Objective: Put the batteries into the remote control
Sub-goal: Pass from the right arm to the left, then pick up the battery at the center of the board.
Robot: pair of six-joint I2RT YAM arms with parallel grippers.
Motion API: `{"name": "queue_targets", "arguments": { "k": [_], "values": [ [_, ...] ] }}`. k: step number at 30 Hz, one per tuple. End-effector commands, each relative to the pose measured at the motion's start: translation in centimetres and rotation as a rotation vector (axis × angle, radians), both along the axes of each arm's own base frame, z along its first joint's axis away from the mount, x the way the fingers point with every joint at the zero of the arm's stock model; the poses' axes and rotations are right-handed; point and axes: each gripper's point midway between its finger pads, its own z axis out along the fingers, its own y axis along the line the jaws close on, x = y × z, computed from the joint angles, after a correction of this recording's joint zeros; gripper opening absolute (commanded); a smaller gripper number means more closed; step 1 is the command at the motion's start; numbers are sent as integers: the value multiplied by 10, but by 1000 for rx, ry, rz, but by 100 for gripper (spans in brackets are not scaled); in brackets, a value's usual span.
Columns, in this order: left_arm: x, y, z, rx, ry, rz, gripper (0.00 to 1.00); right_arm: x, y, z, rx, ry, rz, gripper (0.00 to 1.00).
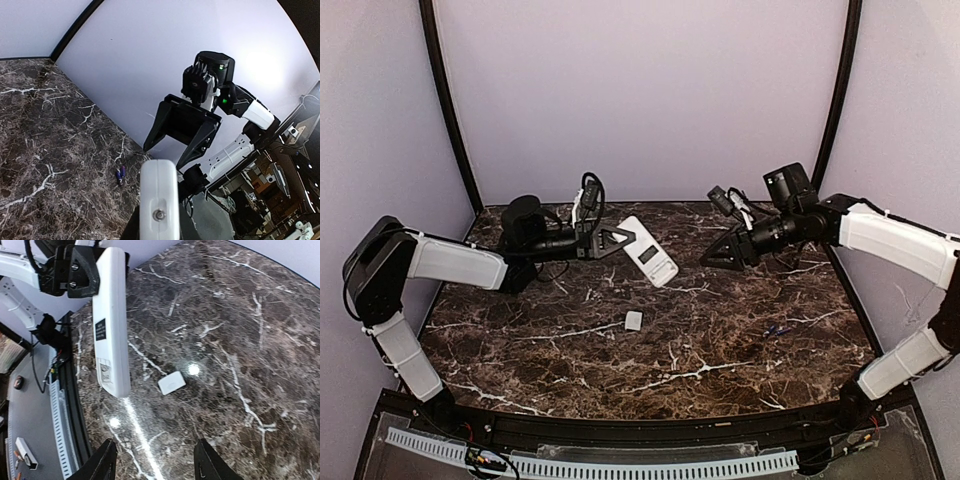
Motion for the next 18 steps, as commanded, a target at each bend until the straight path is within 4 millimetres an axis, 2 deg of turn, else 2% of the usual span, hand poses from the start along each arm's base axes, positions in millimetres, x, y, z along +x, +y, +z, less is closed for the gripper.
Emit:
{"name": "queue_targets", "arguments": {
  "k": [1, 7, 12, 18],
  "values": [
    [5, 11, 14, 0, -64, 68, 0, 21, -34, -27, -205, -33, -198, 52],
    [15, 19, 9, 30, -67, 128, 0, 14, -75, -65, -439, 128, -374, 49],
    [16, 21, 6, 30, -64, 149, 0, -11, -99, -96, -524, 324, -521, 45],
    [16, 23, 7, 13, -69, 159, 0, -42, -138, -128, -622, 445, -718, 41]
  ]
}}
